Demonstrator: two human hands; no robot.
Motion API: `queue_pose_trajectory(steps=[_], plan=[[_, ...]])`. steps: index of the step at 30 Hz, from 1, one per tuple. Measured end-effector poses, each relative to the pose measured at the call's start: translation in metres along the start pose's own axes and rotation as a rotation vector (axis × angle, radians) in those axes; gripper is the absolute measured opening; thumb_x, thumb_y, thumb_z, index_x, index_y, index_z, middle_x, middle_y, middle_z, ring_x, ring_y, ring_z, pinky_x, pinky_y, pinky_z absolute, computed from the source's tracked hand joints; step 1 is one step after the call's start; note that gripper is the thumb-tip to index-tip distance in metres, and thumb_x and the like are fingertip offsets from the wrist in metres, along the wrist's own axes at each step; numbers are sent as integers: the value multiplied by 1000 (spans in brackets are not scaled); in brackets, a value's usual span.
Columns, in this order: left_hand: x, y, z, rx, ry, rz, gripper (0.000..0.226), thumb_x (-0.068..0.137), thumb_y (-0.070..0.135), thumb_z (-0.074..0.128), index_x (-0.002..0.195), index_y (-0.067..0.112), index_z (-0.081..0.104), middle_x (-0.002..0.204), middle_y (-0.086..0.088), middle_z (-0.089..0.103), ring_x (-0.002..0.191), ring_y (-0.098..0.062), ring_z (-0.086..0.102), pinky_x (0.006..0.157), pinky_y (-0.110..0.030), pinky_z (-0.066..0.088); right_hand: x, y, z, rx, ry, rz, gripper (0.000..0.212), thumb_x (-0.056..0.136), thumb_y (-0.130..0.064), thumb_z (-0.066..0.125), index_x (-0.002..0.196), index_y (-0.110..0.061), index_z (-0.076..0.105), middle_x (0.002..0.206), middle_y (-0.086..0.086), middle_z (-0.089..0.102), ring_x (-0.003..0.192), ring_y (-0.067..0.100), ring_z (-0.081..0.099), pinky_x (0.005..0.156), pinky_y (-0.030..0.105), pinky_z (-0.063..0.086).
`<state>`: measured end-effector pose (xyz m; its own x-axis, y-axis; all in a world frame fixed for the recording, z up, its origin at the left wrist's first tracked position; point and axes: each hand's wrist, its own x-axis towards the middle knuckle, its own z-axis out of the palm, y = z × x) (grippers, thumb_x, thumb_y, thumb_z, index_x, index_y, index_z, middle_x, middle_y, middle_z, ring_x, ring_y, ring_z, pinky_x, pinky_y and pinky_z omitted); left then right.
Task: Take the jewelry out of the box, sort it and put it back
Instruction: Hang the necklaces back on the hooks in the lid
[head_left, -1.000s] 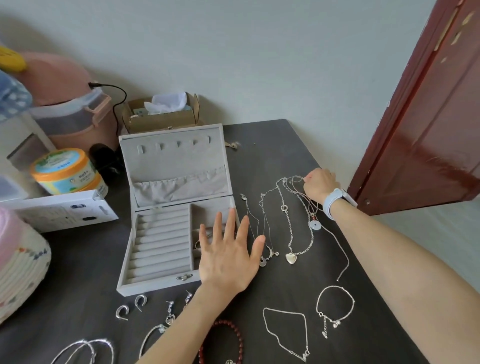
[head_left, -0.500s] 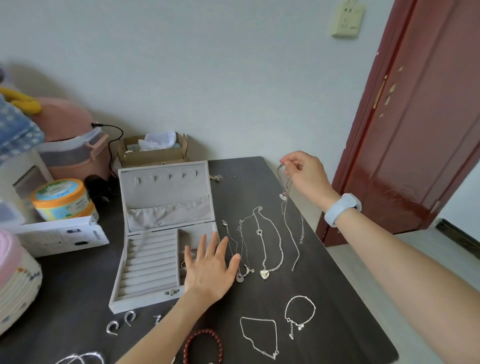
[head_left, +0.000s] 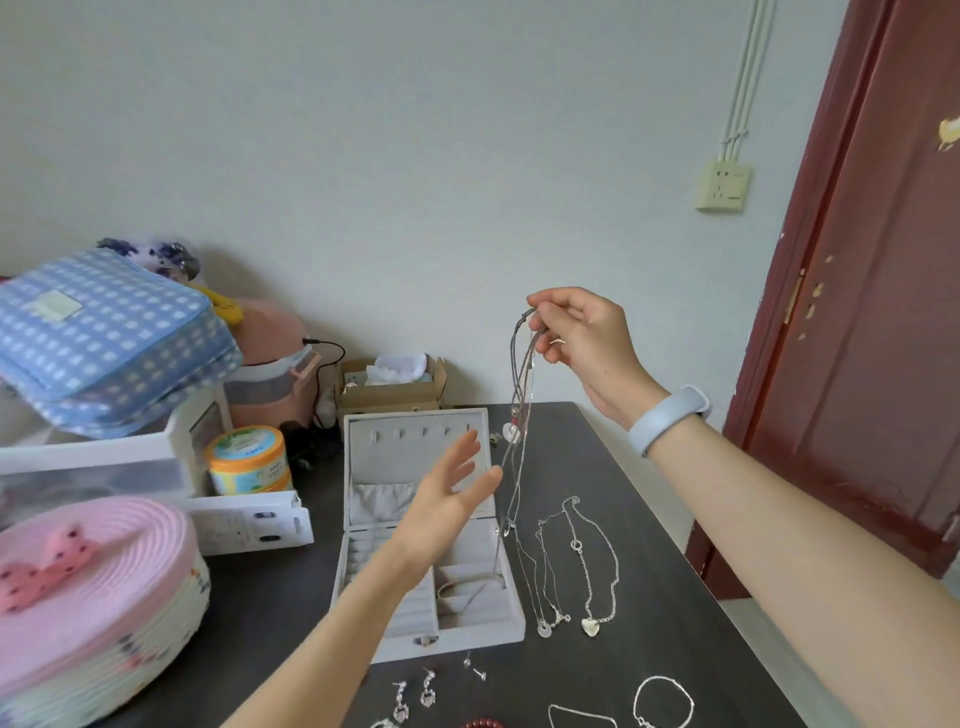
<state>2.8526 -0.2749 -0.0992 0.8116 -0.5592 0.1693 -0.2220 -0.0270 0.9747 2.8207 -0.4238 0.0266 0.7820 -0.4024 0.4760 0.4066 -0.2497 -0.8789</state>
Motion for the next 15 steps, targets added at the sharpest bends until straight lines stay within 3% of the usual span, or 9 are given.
queue_pose_trajectory(steps=[5,9,12,15], plan=[[-20,3,-13,-73,-45,-19,52,91,22,55,138,29,36,135,9,46,124,-9,42,101,-27,31,-10,-9,27,104,-84,42,19,91,0,45,85,-9,60,69,5,55,49,12,48,46,17,39],[-32,-1,-25,-198,-50,-69,52,83,35,60,132,33,43,134,6,50,120,-9,50,103,-32,37,-20,-8,41,191,-128,107,20,91,0,45,83,-10,60,68,5,55,48,10,48,46,16,39],[-38,-2,-30,-433,-138,-150,46,81,38,57,121,17,49,120,-2,63,105,-21,63,97,-37,42,-25,-6,47,214,-131,128,20,91,0,45,84,-9,60,68,5,54,46,8,49,46,15,40],[-48,0,-32,-662,-202,-219,37,82,39,45,106,12,51,103,-9,70,93,-27,67,96,-41,43,-29,-2,47,273,-104,168,19,92,1,44,84,-8,60,69,6,54,50,10,49,47,15,40]])
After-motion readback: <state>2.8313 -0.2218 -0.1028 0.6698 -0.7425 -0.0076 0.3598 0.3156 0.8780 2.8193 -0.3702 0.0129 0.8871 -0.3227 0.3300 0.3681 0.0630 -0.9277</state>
